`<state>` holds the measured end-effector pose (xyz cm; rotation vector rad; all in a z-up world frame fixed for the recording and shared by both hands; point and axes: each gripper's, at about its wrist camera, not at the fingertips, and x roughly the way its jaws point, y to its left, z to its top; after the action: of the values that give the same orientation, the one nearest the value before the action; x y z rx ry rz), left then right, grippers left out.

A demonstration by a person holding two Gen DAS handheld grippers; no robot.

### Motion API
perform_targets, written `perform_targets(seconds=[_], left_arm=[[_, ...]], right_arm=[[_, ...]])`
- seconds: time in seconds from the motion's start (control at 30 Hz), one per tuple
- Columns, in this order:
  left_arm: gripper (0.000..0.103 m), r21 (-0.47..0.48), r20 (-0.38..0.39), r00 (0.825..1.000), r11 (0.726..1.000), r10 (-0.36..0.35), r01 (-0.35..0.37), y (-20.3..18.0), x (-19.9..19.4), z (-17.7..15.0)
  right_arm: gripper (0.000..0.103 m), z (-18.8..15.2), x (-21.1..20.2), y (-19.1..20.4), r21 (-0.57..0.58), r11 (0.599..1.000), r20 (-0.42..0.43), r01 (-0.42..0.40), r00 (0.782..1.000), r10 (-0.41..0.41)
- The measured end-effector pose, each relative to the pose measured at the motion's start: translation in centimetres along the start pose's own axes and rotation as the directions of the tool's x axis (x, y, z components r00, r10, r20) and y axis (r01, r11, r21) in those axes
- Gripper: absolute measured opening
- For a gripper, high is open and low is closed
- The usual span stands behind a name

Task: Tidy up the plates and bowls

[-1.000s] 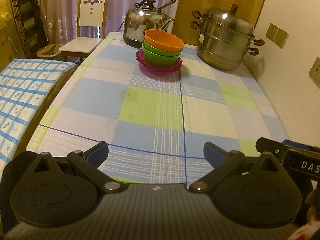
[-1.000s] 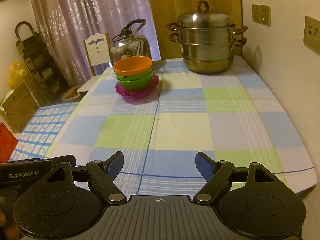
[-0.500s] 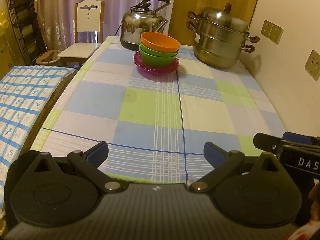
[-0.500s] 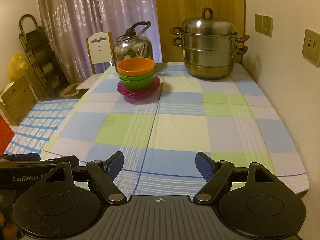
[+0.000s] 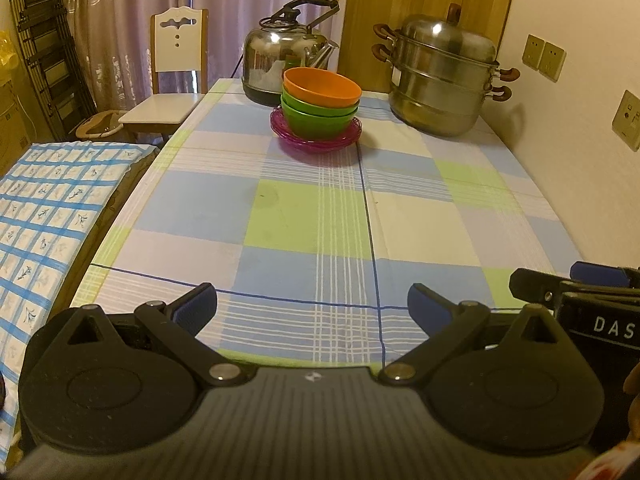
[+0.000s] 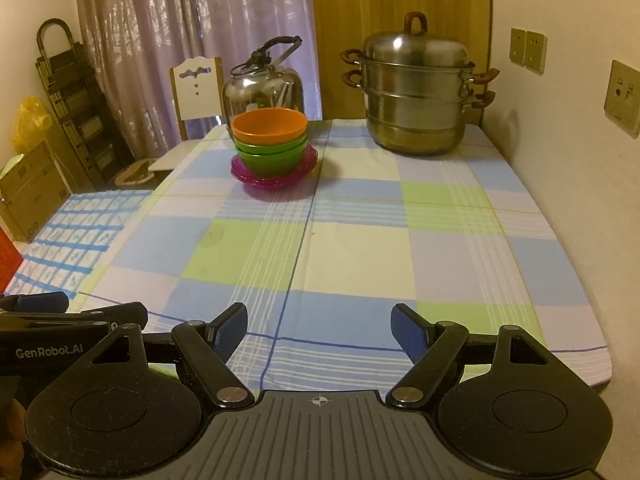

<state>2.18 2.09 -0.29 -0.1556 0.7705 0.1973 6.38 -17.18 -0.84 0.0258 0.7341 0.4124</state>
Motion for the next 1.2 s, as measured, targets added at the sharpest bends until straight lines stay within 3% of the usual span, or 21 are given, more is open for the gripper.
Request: perform_targets(seconds=[1.2], left_arm=[[0.101, 0.017, 0.01, 1.0, 1.0, 0.005, -0.005, -0.34, -0.2, 0.33]], right_arm=[[0.078, -0.3, 0.11, -0.16, 0.002, 1.0, -0.002, -0.001, 1.0, 0.001]])
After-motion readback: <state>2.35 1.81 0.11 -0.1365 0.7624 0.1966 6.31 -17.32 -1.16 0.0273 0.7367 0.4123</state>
